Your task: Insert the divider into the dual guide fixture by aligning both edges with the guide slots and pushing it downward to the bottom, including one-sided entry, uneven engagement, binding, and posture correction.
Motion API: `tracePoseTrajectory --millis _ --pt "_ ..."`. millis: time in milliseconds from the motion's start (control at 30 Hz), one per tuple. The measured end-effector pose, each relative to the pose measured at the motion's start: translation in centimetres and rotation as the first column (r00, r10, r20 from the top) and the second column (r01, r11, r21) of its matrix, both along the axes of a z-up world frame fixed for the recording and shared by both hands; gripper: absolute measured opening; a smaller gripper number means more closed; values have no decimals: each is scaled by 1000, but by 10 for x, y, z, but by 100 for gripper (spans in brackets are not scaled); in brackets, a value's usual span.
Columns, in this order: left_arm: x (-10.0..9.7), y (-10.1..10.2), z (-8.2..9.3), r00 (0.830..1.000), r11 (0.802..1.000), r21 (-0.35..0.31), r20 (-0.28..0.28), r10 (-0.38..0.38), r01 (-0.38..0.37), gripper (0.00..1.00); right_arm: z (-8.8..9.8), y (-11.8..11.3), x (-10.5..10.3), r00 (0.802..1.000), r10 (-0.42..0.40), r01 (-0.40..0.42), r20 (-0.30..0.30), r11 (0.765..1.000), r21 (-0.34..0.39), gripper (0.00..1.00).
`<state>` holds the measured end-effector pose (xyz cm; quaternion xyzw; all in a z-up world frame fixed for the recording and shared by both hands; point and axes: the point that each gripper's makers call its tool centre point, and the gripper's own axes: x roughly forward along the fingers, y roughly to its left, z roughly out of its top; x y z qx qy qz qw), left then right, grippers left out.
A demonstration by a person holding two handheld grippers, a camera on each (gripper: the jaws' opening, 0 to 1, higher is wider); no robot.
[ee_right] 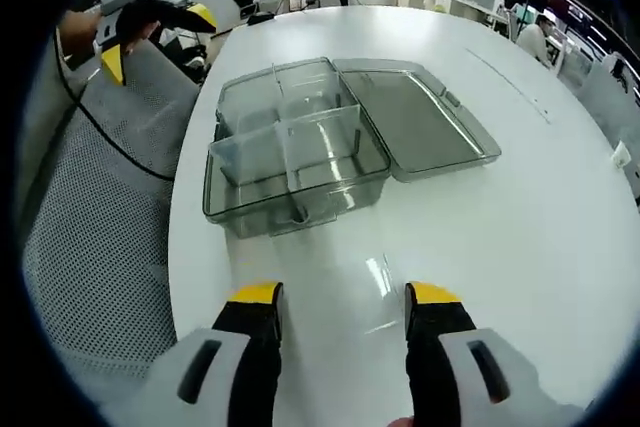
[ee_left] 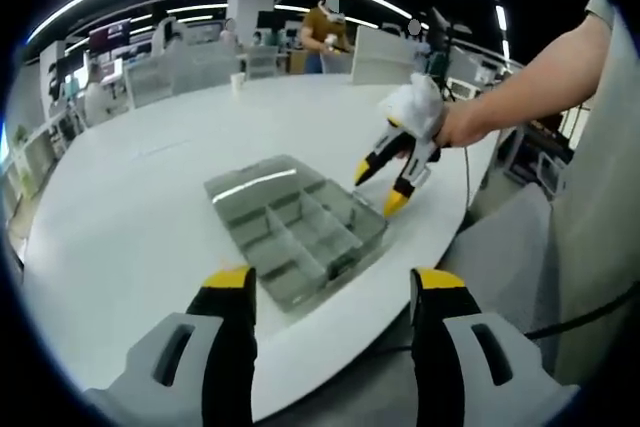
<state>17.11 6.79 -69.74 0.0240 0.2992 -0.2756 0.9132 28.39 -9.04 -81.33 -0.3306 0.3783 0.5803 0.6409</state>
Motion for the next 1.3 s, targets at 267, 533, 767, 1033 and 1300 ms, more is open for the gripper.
tracePoseTrajectory --millis 267,533,767,1033,1300 --pt "2 1 -1 1000 1000 0 -3 1 -1 61 -5 3 -1 998 68 -67 13 997 -39 41" --pt "2 1 -4 1000 1000 -2 -10 1 -1 61 -7 2 3 995 100 -99 17 993 -64 39" --pt "2 1 -5 1000 1000 -4 -13 2 -2 61 -8 3 3 991 134 -132 14 988 -85 38" --pt "3 0 -5 1000 1000 -6 -15 3 -3 61 -7 2 3 986 168 -165 17 981 -105 30" --pt "3 0 -4 1000 1000 -6 -15 2 -2 61 -7 3 1 983 182 -178 21 976 -125 28"
